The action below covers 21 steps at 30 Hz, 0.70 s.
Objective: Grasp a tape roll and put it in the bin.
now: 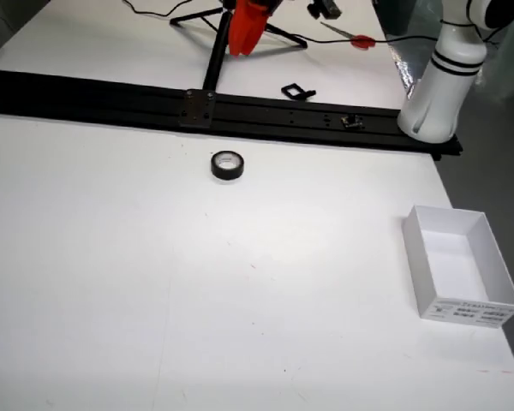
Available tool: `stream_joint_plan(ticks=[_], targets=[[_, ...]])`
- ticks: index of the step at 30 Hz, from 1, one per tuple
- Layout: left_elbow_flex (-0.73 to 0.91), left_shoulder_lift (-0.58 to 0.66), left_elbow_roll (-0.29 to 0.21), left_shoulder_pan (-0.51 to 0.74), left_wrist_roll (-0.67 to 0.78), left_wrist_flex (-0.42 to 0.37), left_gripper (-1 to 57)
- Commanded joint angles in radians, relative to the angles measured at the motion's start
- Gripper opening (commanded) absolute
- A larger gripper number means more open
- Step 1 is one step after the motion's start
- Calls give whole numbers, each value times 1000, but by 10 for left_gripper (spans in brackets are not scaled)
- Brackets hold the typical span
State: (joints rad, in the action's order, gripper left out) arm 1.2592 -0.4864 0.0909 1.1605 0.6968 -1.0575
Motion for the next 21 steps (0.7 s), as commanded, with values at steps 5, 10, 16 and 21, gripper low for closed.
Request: stream_joint_plan(ticks=[5, 10, 16, 21], targets=[[-3, -182, -46, -15, -14, 30, 222], [69, -175, -59, -4, -14, 76, 224], [117, -179, -65, 16, -5, 123, 224], [131, -196, -66, 27, 9, 149, 224]])
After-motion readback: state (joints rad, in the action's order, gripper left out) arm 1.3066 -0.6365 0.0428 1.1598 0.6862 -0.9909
